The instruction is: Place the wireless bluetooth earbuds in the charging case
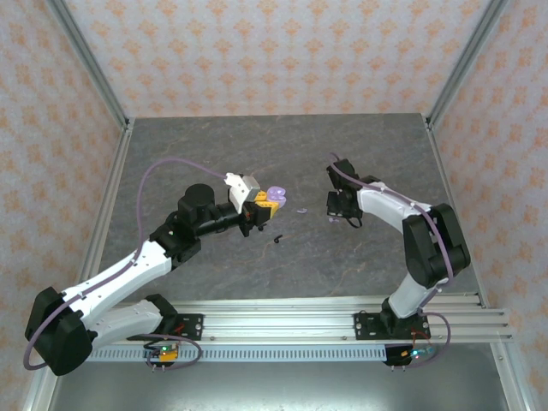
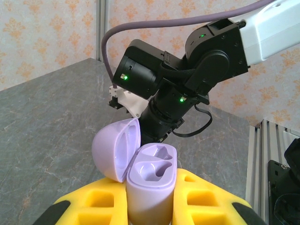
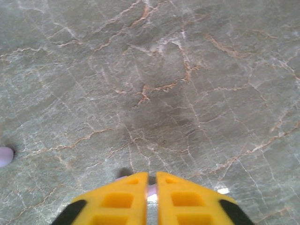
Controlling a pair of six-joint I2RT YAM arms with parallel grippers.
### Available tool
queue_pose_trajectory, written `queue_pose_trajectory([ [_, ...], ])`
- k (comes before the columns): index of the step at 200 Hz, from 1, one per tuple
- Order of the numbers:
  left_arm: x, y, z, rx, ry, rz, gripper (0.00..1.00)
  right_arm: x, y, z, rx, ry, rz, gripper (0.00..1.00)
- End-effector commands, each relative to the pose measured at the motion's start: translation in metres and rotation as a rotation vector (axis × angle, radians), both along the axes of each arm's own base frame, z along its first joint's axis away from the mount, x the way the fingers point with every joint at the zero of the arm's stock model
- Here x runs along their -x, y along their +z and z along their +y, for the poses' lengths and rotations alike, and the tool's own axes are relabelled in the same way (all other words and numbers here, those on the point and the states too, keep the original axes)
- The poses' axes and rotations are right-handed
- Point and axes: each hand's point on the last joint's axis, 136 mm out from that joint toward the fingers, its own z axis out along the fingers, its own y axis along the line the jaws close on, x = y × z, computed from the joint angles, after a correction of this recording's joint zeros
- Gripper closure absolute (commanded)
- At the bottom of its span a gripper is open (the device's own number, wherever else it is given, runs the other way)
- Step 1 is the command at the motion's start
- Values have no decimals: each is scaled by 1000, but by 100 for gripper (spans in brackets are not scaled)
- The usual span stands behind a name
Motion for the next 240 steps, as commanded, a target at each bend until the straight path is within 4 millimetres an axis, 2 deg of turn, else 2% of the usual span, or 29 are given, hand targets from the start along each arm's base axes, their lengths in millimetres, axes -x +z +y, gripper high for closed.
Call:
queue_pose_trajectory([
  [1,1,16,1,17,8,-39,90,-3,-1,-15,79,-5,30,92],
  [86,1,15,2,12,13,-37,90,1,-25,-8,67,13,123,95],
  [167,1,13,3,11,16,-31,90,14,-32,3,4,44,177,94],
  [240,1,15,3,14,17,-32,90,24,-30,1,-8,41,195,93],
])
